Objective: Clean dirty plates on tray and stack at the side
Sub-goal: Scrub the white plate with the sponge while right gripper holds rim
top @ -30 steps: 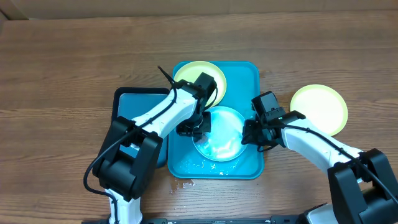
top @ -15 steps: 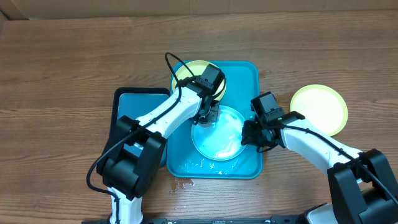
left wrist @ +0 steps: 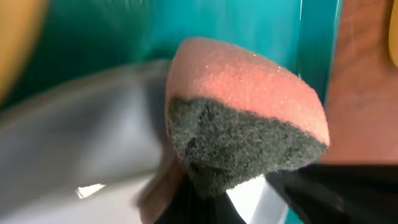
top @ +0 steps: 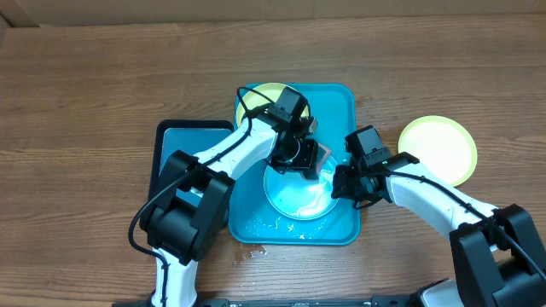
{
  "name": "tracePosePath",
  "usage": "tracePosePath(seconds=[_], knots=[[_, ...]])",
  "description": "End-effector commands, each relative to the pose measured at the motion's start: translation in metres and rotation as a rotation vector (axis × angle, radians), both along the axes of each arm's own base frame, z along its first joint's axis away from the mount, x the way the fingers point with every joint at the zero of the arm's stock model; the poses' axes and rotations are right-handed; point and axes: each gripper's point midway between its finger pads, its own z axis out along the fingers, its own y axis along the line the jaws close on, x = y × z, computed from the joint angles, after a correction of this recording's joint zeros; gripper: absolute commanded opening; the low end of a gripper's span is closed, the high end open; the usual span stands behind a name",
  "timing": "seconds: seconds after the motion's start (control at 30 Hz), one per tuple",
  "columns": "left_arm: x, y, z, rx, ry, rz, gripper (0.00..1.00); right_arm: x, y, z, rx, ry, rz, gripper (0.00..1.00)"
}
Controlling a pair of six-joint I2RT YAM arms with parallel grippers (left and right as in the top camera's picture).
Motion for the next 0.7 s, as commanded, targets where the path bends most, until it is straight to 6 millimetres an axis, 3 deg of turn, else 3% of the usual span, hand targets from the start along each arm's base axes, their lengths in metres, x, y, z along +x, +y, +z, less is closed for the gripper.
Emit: tracePosePath(seconds=[0.0, 0.07, 0.1, 0.2, 0.43, 0.67], knots=[[-0.022, 0.002, -0.003, 0.003, 0.107, -0.028, 0.04, -0.008, -0.020, -0.014, -0.093, 0.022, -0.017, 0.04], [-0.030, 0.022, -0.012, 0.116, 0.137, -0.014, 0.04, -0.008, -0.020, -0.014, -0.092, 0.023, -0.017, 0.04], [-0.038, 0.043, -0.018, 0.228, 0.158, -0.005, 0.04, -0.008, -0.020, -0.014, -0.092, 0.022, -0.017, 0.04], [-0.047, 0.068, -0.022, 0.365, 0.178, -0.003, 0.04, -0.007, -0.020, -0.014, -0.091, 0.019, -0.017, 0.04], [-0.029, 0.160, -0.012, 0.876, 0.026, 0.182, 0.04, -0.006, -0.019, -0.014, -0.090, 0.016, -0.017, 0.04], [-0.022, 0.159, -0.009, 0.872, -0.005, 0.226, 0.04, -0.006, -0.019, -0.014, -0.090, 0.016, -0.017, 0.04]])
